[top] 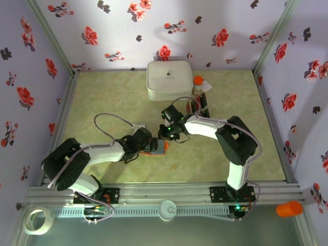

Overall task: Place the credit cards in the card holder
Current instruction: Flip over the card slot on the card holder.

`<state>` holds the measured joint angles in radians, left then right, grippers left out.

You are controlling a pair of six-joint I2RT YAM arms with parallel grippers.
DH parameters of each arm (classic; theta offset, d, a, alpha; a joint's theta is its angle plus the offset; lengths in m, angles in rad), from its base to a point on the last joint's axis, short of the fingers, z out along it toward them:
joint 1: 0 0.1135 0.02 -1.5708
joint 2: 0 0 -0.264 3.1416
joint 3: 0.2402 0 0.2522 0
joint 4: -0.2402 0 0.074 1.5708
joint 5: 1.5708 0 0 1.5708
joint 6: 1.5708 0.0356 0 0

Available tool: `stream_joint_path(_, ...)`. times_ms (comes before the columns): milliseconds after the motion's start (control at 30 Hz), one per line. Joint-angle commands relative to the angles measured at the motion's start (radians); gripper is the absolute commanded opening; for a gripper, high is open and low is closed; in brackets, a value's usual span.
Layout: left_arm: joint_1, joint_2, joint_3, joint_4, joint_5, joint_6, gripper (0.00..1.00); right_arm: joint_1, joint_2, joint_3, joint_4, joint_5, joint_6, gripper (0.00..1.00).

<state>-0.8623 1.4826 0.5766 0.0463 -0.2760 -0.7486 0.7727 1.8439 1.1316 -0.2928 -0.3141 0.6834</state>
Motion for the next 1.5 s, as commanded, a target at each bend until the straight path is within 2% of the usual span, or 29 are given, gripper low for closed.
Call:
stream_joint_path(0, 0.011, 0.006, -0.038, -0.006, 0.108, -0.003, 0.98, 0.005, -0.036, -0.002, -0.053, 0.027, -0.034, 0.10)
stream_joint_path(233, 0.011, 0.005, -0.054, 0.020, 0.155, 0.002, 0.98, 0.007, -0.012, 0.016, -0.077, 0.005, -0.060, 0.04)
stream_joint_path(733, 0.011, 0.048, -0.081, 0.067, 0.177, 0.019, 0.99, 0.030, 0.113, 0.075, -0.083, -0.038, -0.078, 0.00)
stream_joint_path(933, 0.009, 0.037, -0.101, 0.070, 0.179, 0.030, 0.99, 0.037, 0.107, 0.060, -0.069, -0.025, -0.064, 0.00)
stream_joint_path(1467, -0.024, 0.099, -0.118, 0.082, 0.177, 0.057, 0.79, 0.037, 0.104, 0.038, -0.048, -0.018, -0.038, 0.01)
